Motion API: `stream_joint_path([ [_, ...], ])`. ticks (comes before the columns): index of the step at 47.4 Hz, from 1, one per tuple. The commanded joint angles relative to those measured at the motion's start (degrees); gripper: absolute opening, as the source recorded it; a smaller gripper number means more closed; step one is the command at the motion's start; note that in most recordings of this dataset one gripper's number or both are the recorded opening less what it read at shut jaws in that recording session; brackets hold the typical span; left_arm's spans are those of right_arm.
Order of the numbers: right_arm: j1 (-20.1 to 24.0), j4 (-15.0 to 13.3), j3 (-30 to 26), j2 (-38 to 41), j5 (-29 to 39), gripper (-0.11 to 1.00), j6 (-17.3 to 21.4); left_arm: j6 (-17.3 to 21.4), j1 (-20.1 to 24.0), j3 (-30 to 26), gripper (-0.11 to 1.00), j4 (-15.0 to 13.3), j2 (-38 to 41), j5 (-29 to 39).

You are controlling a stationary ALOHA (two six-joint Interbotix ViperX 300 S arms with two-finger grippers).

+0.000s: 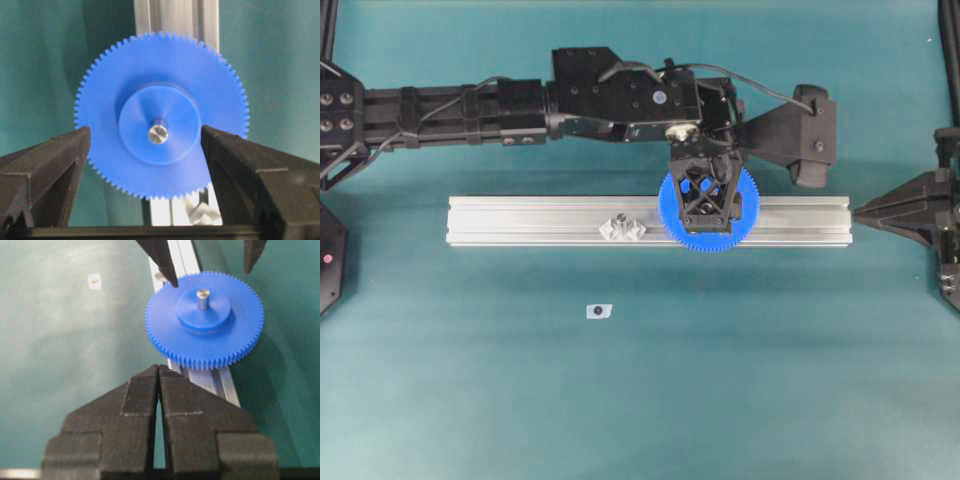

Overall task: Find the location of the shaft and insert the large gear.
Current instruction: 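Lower the gear down onto the shaft with the left gripper, then open the left gripper and raise it away from the gear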

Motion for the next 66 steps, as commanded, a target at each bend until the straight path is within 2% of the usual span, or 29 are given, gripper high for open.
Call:
stream_joint_path([
  [1,-0.1,0.0,-0.6,0.2,-0.3,0.02,0.5,0.2,-0.2,-1.7,0.85,0.3,-1.3,0.3],
  [24,-0.1,0.0,-0.4,0.2,-0.3,0.02,0.5,0.1,-0.6,-1.8,0.84,0.4,-1.6,0.6],
  [44,-0.1,0.0,-0.4,0.1,-0.3,0.02,0.5,0.0,-2.7,-1.8,0.84,0.3,-3.4,0.7],
  [66,-0.1,0.0,-0.6,0.0,-0.3,0.02,0.5,-0.7,-2.8,-1.6,0.84,0.3,-7.0,0.7],
])
